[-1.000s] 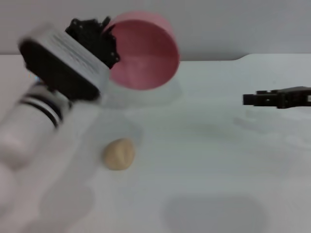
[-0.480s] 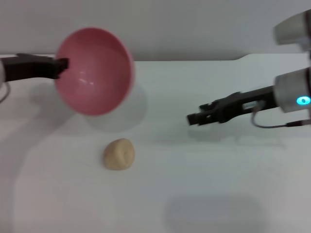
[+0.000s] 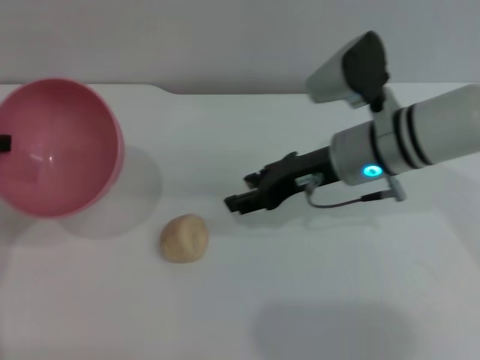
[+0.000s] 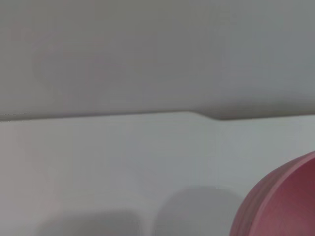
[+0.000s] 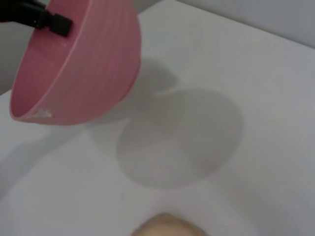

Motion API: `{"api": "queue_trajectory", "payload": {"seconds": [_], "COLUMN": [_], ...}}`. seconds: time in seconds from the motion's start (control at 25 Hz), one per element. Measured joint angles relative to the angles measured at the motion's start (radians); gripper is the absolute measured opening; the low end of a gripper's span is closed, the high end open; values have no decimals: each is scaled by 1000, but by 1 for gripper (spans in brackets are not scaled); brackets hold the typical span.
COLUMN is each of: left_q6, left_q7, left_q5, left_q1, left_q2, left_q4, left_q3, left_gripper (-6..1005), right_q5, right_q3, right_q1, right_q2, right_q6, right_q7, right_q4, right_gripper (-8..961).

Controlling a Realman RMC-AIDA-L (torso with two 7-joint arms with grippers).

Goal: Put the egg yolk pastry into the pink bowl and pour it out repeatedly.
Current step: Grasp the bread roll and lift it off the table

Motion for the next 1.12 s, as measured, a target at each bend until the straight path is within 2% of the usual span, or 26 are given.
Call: {"api": "queue_trajectory", "payload": {"seconds": [0.16, 0.36, 0.64, 0.76, 1.12], "left_q6": [16, 27, 33, 35, 37], "left_q7": [-19, -25, -25, -25, -26], "left_q5": [-1, 5, 8, 9, 11], "left_q1": [25, 21, 11, 9, 6], "left_q2": [-2, -2, -2, -1, 1], "left_q4": [43, 48, 51, 51, 50], "left_q3": [9, 28, 48, 48, 48], "left_gripper": [-1, -2, -2, -2, -1], "right_q5": [120, 310, 399, 399, 401], "right_q3": [-181, -401, -589, -627, -650], "right_q1": [17, 32, 61, 63, 50], "right_q2": [3, 7, 10, 10, 10], "right_q6": [104, 252, 360, 387, 403], "right_q7": [-23, -90, -95, -74, -58], "right_q4": [-3, -9, -1, 9, 39], "right_gripper": [554, 551, 547, 546, 540]}}
